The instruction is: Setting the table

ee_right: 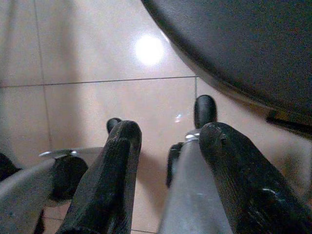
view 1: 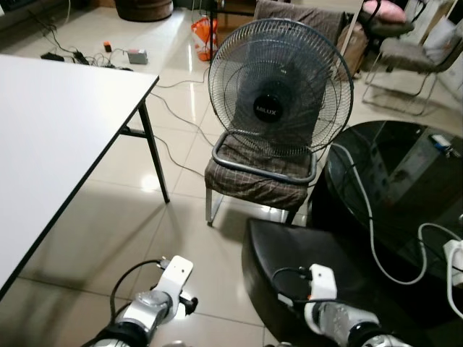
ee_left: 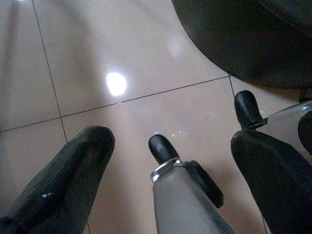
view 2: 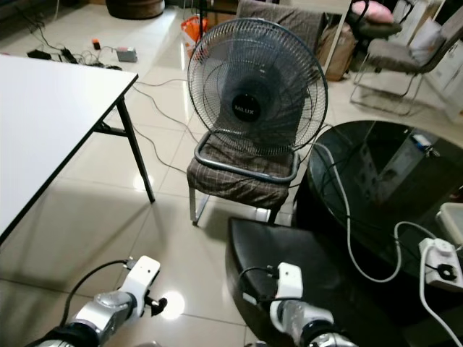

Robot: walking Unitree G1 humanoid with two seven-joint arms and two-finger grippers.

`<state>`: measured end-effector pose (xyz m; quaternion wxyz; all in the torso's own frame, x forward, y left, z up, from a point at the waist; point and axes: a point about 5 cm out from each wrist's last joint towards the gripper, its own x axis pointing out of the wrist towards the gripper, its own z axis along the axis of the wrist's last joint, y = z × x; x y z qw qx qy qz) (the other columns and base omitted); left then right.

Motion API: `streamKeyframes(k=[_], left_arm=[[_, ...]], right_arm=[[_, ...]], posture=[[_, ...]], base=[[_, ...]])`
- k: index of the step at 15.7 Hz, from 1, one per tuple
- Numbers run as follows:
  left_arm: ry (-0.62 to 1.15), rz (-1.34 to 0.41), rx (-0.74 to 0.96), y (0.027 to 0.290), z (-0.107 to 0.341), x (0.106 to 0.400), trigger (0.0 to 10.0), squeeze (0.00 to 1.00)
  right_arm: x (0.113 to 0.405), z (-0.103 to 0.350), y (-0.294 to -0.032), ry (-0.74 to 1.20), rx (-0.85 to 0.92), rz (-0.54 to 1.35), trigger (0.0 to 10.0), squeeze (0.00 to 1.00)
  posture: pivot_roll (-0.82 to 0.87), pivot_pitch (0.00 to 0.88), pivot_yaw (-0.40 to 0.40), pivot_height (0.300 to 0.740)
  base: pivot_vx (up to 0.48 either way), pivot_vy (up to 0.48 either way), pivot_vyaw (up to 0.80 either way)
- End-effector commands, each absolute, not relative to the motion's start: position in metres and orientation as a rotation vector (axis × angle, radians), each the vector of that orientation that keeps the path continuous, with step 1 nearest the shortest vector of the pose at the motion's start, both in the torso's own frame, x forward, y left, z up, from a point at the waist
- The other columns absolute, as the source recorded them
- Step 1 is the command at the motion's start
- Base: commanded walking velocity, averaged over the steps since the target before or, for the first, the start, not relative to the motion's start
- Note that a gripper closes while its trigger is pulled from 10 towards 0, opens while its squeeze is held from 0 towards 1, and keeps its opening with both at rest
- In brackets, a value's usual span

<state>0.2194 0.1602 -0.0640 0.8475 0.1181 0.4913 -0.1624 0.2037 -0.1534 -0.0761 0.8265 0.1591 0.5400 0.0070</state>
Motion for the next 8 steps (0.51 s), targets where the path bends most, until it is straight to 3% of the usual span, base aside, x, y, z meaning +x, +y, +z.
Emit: streamKeyframes(k=[1, 8], left_arm=[[1.045, -0.333, 0.254, 0.159, -0.069, 0.215, 10.0, 0.0], [1.117, -0.296, 0.261, 0.149, -0.083, 0.194, 10.0, 0.0]], right_arm=[[0.196, -0.08, -0.154, 1.154, 0.39, -0.031, 10.0, 0.0], [0.176, -0.089, -0.169, 1.243, 0.347, -0.051, 10.0, 0.0]], posture=[[0.0, 0.042, -0.005, 0.74], [0.0, 0.035, 0.009, 0.74]], base=[[0.0, 0.0, 0.0], [0.0, 0.0, 0.0]])
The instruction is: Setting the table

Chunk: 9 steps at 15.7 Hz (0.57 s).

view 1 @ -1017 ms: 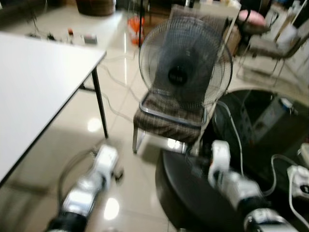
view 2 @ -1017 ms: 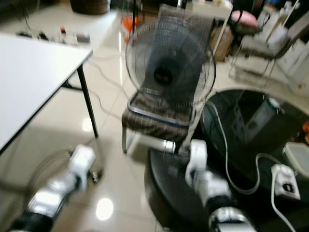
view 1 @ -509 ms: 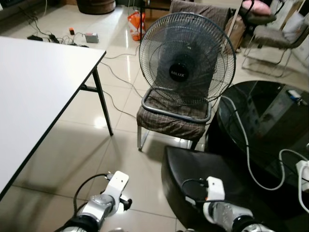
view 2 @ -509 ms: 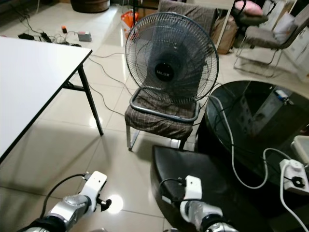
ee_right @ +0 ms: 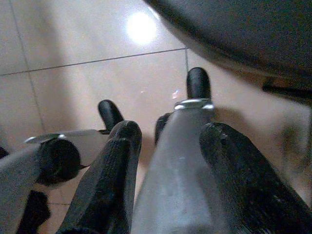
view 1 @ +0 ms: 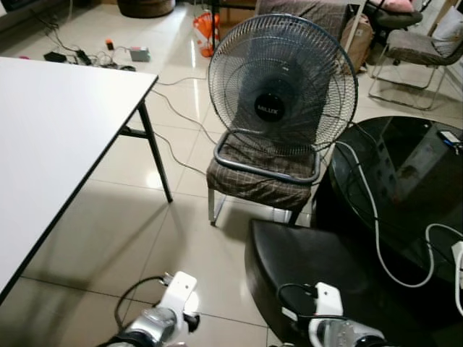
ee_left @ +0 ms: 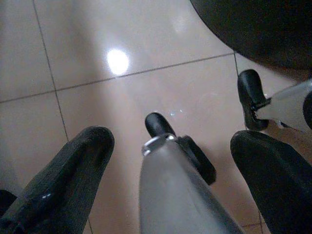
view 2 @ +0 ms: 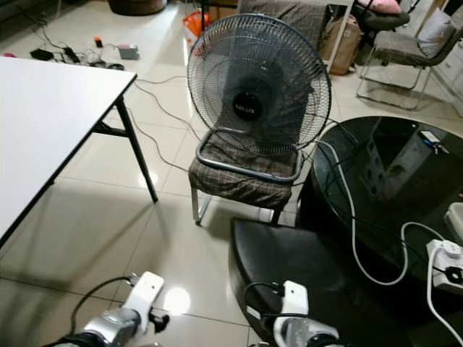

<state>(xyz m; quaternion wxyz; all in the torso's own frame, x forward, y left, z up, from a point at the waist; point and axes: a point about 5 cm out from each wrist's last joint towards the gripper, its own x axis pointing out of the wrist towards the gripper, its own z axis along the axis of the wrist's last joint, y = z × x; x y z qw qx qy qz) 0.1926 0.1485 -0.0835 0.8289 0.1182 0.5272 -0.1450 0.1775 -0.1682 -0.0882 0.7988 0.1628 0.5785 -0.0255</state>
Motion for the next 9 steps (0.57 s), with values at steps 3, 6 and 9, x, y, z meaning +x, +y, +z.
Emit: streamKeyframes(k=[3, 6, 9], left_arm=[[1.143, -0.301, 0.256, 0.147, -0.086, 0.188, 10.0, 0.0], [1.151, -0.3, 0.242, 0.139, -0.089, 0.183, 10.0, 0.0], [1.143, -0.31, 0.253, 0.132, -0.088, 0.184, 10.0, 0.0]], right_arm=[[0.173, -0.09, -0.171, 1.26, 0.304, -0.033, 10.0, 0.0], [0.159, -0.097, -0.162, 1.283, 0.306, -0.01, 10.0, 0.0], [0.153, -0.1, -0.146, 1.295, 0.314, 0.004, 10.0, 0.0]], posture=[[0.0, 0.032, 0.016, 0.74], [0.0, 0.029, 0.015, 0.74], [0.0, 0.028, 0.014, 0.74]], base=[[0.0, 0.0, 0.0], [0.0, 0.0, 0.0], [0.0, 0.0, 0.0]])
